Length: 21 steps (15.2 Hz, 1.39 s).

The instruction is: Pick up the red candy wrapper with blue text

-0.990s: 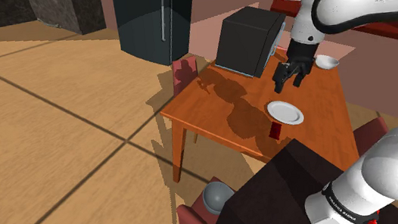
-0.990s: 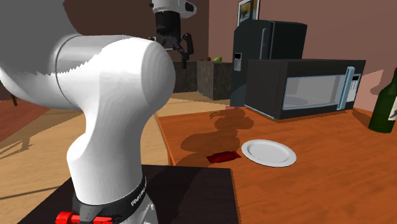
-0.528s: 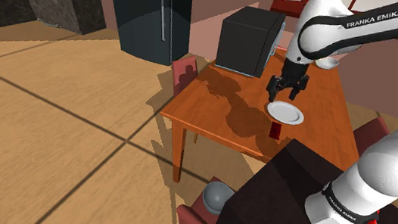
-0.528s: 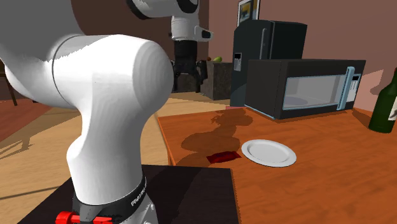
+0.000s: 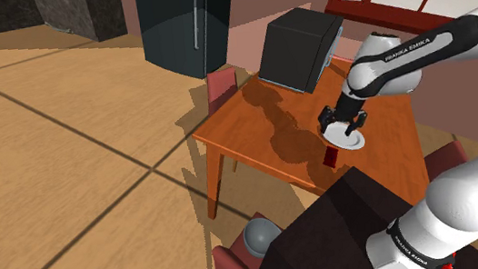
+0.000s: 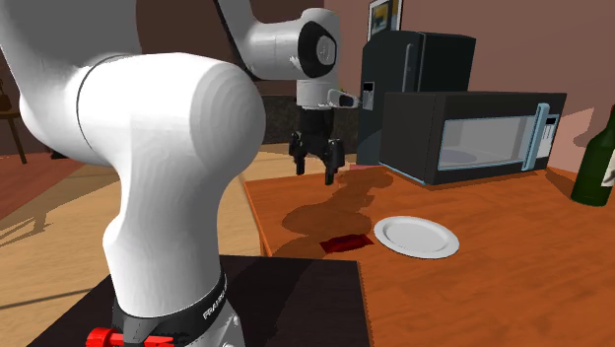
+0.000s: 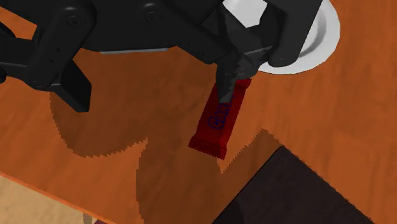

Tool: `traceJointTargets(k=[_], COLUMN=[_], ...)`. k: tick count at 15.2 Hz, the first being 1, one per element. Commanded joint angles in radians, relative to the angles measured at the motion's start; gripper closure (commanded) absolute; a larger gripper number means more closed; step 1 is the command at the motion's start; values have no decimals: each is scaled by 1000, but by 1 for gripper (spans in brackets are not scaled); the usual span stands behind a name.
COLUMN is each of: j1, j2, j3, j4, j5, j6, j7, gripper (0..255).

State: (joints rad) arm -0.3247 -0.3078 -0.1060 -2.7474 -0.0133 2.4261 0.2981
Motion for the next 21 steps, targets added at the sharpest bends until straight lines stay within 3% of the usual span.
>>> traceJointTargets(k=[1, 6, 10, 17, 19, 20, 21], j1=[-17, -43, -71, -134, -143, -143, -143], j2=[72, 265, 427, 559, 570, 566, 566], j3=[-18, -71, -72, 24, 35, 34, 34], j4=[-5, -1, 27, 59, 63, 59, 59], j5=[16, 116, 318, 471, 480, 480, 480], j6=[88, 294, 433, 529, 537, 537, 537], j7=[23, 21, -75, -197, -206, -206, -206], gripper=[0, 0, 0, 0, 0, 255, 255])
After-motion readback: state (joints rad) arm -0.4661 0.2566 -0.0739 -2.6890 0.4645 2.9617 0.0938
